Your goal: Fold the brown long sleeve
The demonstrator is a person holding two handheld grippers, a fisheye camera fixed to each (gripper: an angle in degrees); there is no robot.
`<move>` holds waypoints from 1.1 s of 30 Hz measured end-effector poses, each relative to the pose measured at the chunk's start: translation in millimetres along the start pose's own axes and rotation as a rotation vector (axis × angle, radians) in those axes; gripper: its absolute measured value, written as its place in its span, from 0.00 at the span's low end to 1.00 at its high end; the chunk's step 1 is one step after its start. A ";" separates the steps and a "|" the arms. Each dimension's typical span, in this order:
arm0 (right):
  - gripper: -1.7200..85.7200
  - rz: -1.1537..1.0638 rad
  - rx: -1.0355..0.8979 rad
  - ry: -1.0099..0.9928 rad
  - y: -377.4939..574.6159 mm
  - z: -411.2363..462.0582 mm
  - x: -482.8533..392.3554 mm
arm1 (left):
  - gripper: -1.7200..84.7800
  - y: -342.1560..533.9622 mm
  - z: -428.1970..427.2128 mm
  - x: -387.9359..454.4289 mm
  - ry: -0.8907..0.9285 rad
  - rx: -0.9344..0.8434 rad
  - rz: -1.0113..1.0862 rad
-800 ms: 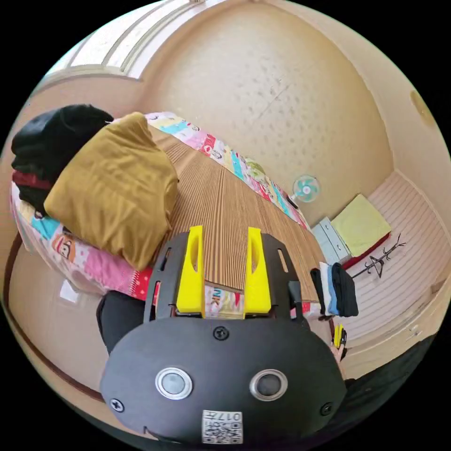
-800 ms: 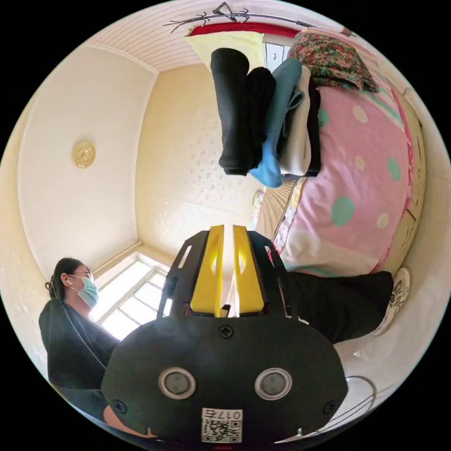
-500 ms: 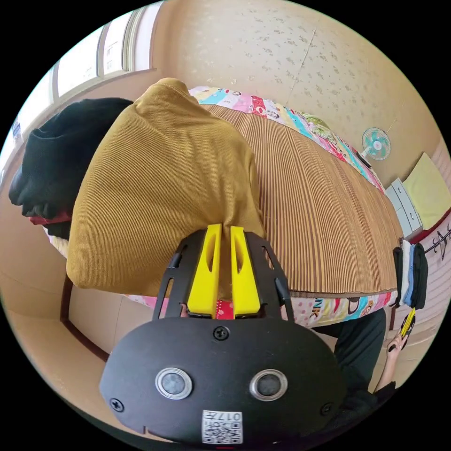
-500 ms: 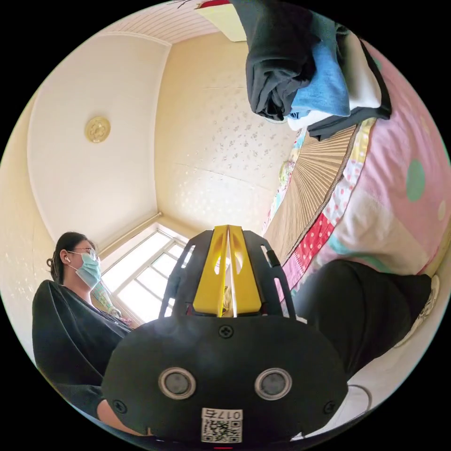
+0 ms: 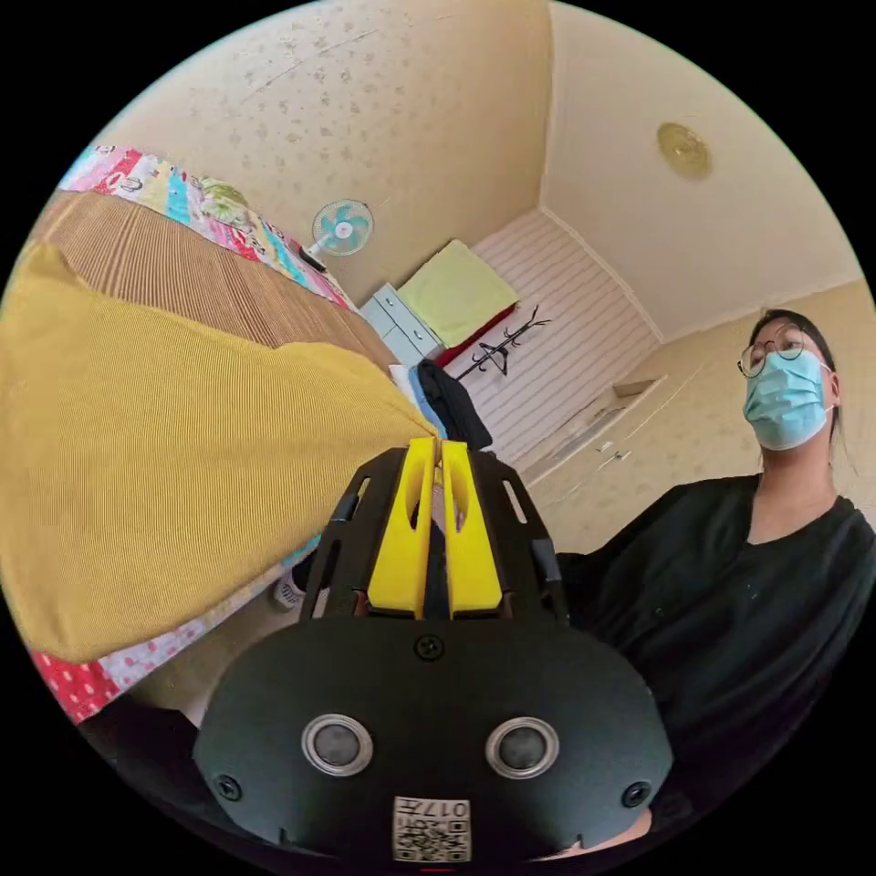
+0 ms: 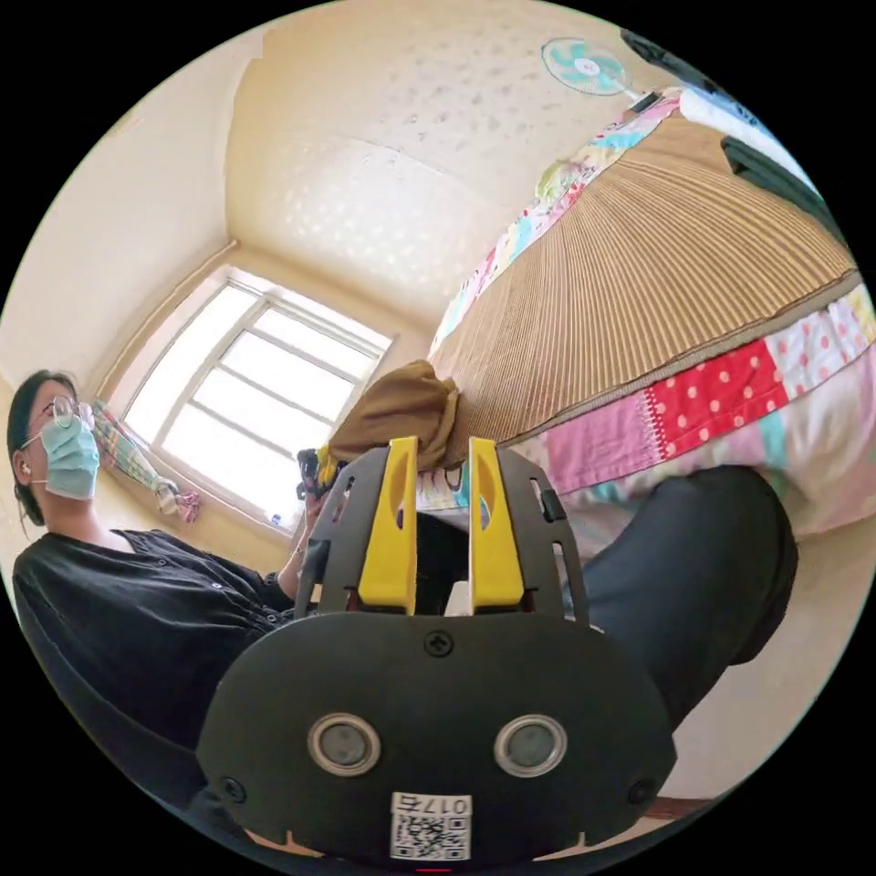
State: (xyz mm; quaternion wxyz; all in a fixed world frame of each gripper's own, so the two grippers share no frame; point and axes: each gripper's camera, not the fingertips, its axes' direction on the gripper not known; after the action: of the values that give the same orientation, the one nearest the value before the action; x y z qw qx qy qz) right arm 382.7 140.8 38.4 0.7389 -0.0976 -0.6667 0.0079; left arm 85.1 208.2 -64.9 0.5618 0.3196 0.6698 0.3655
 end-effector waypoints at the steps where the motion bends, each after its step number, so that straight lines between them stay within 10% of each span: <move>1: 0.14 0.021 -0.021 -0.032 -1.4 11.4 5.5 | 0.01 5.1 8.9 -4.1 0.016 -0.020 -0.011; 8: 0.10 0.144 0.121 -0.481 12.3 67.8 53.6 | 0.06 25.3 45.4 -16.2 -0.092 -0.273 -0.139; 15: 0.08 -0.213 -0.120 -0.635 1.1 124.1 -16.9 | 0.20 -14.8 -49.7 -9.2 -0.102 0.044 -0.212; 21: 0.10 -0.371 -0.653 -0.243 32.4 246.5 -67.1 | 0.23 -39.5 -45.0 -40.0 -0.286 -0.021 -0.368; 27: 0.05 -0.262 -0.613 -0.507 52.5 271.1 -55.4 | 0.23 -15.7 -35.5 -65.3 -0.544 -0.079 -0.442; 33: 0.03 -0.219 -0.620 -0.282 52.1 248.1 -18.2 | 0.21 -22.9 -63.3 -74.7 -0.785 -0.148 -0.325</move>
State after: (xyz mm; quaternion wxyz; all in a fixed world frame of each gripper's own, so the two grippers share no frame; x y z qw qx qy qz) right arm 142.1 222.5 35.2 0.5713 -0.2430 -0.7394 -0.2605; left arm 34.6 125.1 -39.2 0.8458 0.2835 0.4189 0.1698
